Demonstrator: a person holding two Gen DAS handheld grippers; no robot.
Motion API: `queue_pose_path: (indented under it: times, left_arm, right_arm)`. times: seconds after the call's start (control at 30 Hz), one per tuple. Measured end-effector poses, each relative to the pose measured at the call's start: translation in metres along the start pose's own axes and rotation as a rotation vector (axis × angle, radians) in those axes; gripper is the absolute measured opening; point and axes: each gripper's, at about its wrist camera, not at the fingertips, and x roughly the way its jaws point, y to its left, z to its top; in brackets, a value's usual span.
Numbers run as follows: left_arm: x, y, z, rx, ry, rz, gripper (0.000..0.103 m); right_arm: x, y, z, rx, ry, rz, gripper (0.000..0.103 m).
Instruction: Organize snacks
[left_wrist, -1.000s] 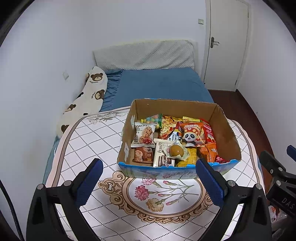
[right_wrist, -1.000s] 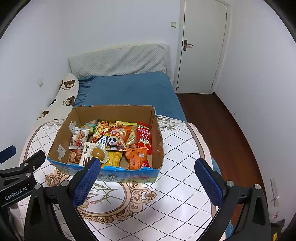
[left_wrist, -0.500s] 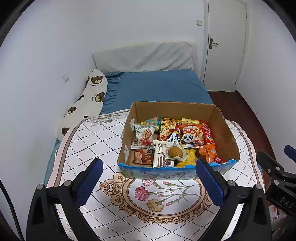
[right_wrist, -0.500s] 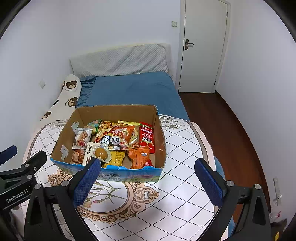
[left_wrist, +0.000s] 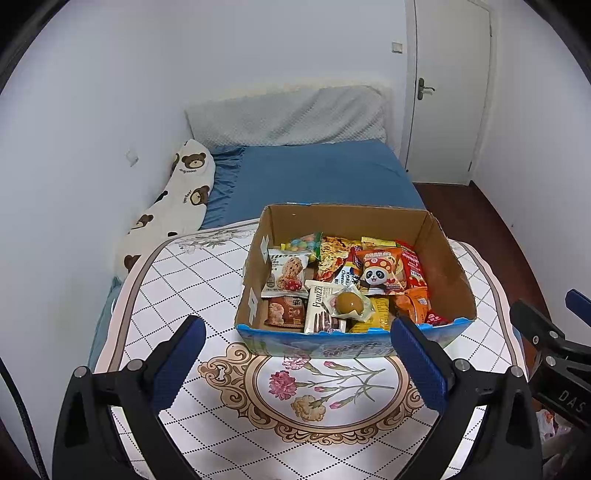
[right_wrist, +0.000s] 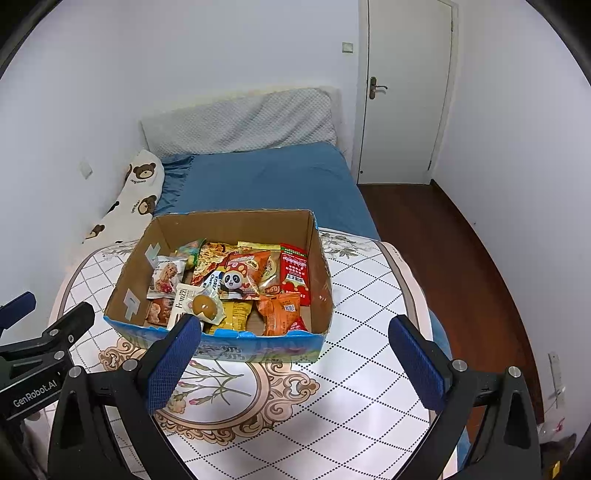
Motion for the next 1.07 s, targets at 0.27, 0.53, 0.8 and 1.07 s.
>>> queue_pose_path:
  times: [0.27,0.53,0.8,1.07]
  left_arm:
    - [-0.0021,-0.0003,0.0008,-0.002,-0.002,0.001,0.103]
    - [-0.002,-0.0003,-0.0004,0.0,-0.003,0.001,0.103]
    - [-0.0081,0.0035,0.0009,-0.006,-0.004,0.007,0.103]
    - [-0.0097,0.0032,-0.0014,-0.006,-0.023,0.009,0.103]
  right_arm:
    - [-0.0037,-0.0007,-0.0007,0.004,0.005,0.007,0.103]
    - [-0.004,-0.0015,-0.0005,0.005,0.002,0.008,0.103]
    - [-0.0043,0.0008,-0.0003,0.001,0.003,0.016,0.103]
    - [-0.0047,0.0022,-0.0013,0.001,0.001,0.014,0.103]
